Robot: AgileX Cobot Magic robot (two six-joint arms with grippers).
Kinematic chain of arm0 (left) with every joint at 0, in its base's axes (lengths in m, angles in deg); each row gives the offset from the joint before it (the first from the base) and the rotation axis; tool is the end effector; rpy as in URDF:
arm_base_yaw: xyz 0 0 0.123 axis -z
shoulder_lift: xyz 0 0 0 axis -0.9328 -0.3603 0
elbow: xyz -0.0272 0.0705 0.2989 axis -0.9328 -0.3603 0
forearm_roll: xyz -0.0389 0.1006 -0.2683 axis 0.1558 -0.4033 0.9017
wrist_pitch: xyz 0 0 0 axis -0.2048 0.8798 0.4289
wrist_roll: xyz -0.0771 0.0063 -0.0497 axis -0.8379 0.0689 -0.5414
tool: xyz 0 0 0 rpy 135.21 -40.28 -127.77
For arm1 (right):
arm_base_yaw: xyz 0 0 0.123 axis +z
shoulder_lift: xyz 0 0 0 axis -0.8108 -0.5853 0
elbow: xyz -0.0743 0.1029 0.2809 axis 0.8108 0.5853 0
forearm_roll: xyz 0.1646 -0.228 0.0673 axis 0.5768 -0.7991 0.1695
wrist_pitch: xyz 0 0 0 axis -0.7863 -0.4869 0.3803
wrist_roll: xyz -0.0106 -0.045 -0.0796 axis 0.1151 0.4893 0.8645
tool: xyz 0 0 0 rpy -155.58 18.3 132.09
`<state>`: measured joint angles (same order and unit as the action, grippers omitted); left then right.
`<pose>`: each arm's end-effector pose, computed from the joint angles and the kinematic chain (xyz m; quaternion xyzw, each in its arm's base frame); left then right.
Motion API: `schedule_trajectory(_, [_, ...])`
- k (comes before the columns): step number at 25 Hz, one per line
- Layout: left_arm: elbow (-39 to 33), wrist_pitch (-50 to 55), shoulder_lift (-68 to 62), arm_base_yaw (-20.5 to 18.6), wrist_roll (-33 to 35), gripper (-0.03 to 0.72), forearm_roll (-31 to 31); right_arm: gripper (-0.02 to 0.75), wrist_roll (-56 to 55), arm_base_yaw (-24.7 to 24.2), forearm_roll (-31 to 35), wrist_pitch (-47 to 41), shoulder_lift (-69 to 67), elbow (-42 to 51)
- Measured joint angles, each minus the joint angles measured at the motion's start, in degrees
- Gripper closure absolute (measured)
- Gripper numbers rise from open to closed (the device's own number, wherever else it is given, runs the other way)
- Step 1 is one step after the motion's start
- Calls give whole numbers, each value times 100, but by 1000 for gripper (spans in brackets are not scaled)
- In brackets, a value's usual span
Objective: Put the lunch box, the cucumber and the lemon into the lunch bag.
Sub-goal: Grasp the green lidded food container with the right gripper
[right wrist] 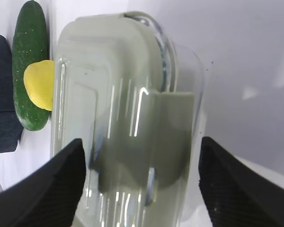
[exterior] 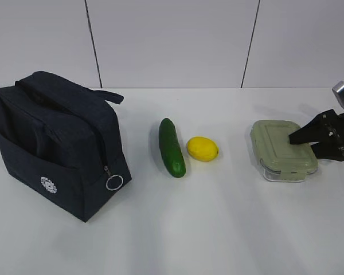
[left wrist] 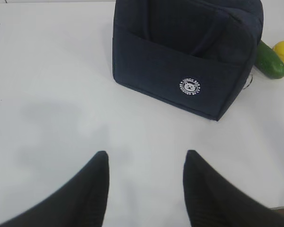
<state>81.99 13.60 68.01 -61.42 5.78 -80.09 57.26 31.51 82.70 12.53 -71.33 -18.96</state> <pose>0.0020 -0.0041 0.2988 0.0330 0.8605 -0.0708 0.5034 0.4417 -0.1048 0.0962 -0.0127 0.8948 0.4152 0.1639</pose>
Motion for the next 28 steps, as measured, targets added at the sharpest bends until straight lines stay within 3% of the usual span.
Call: schedule_trajectory(28, [0,0,0,0,0,319,0,173,-167,102,-77,0,0,0])
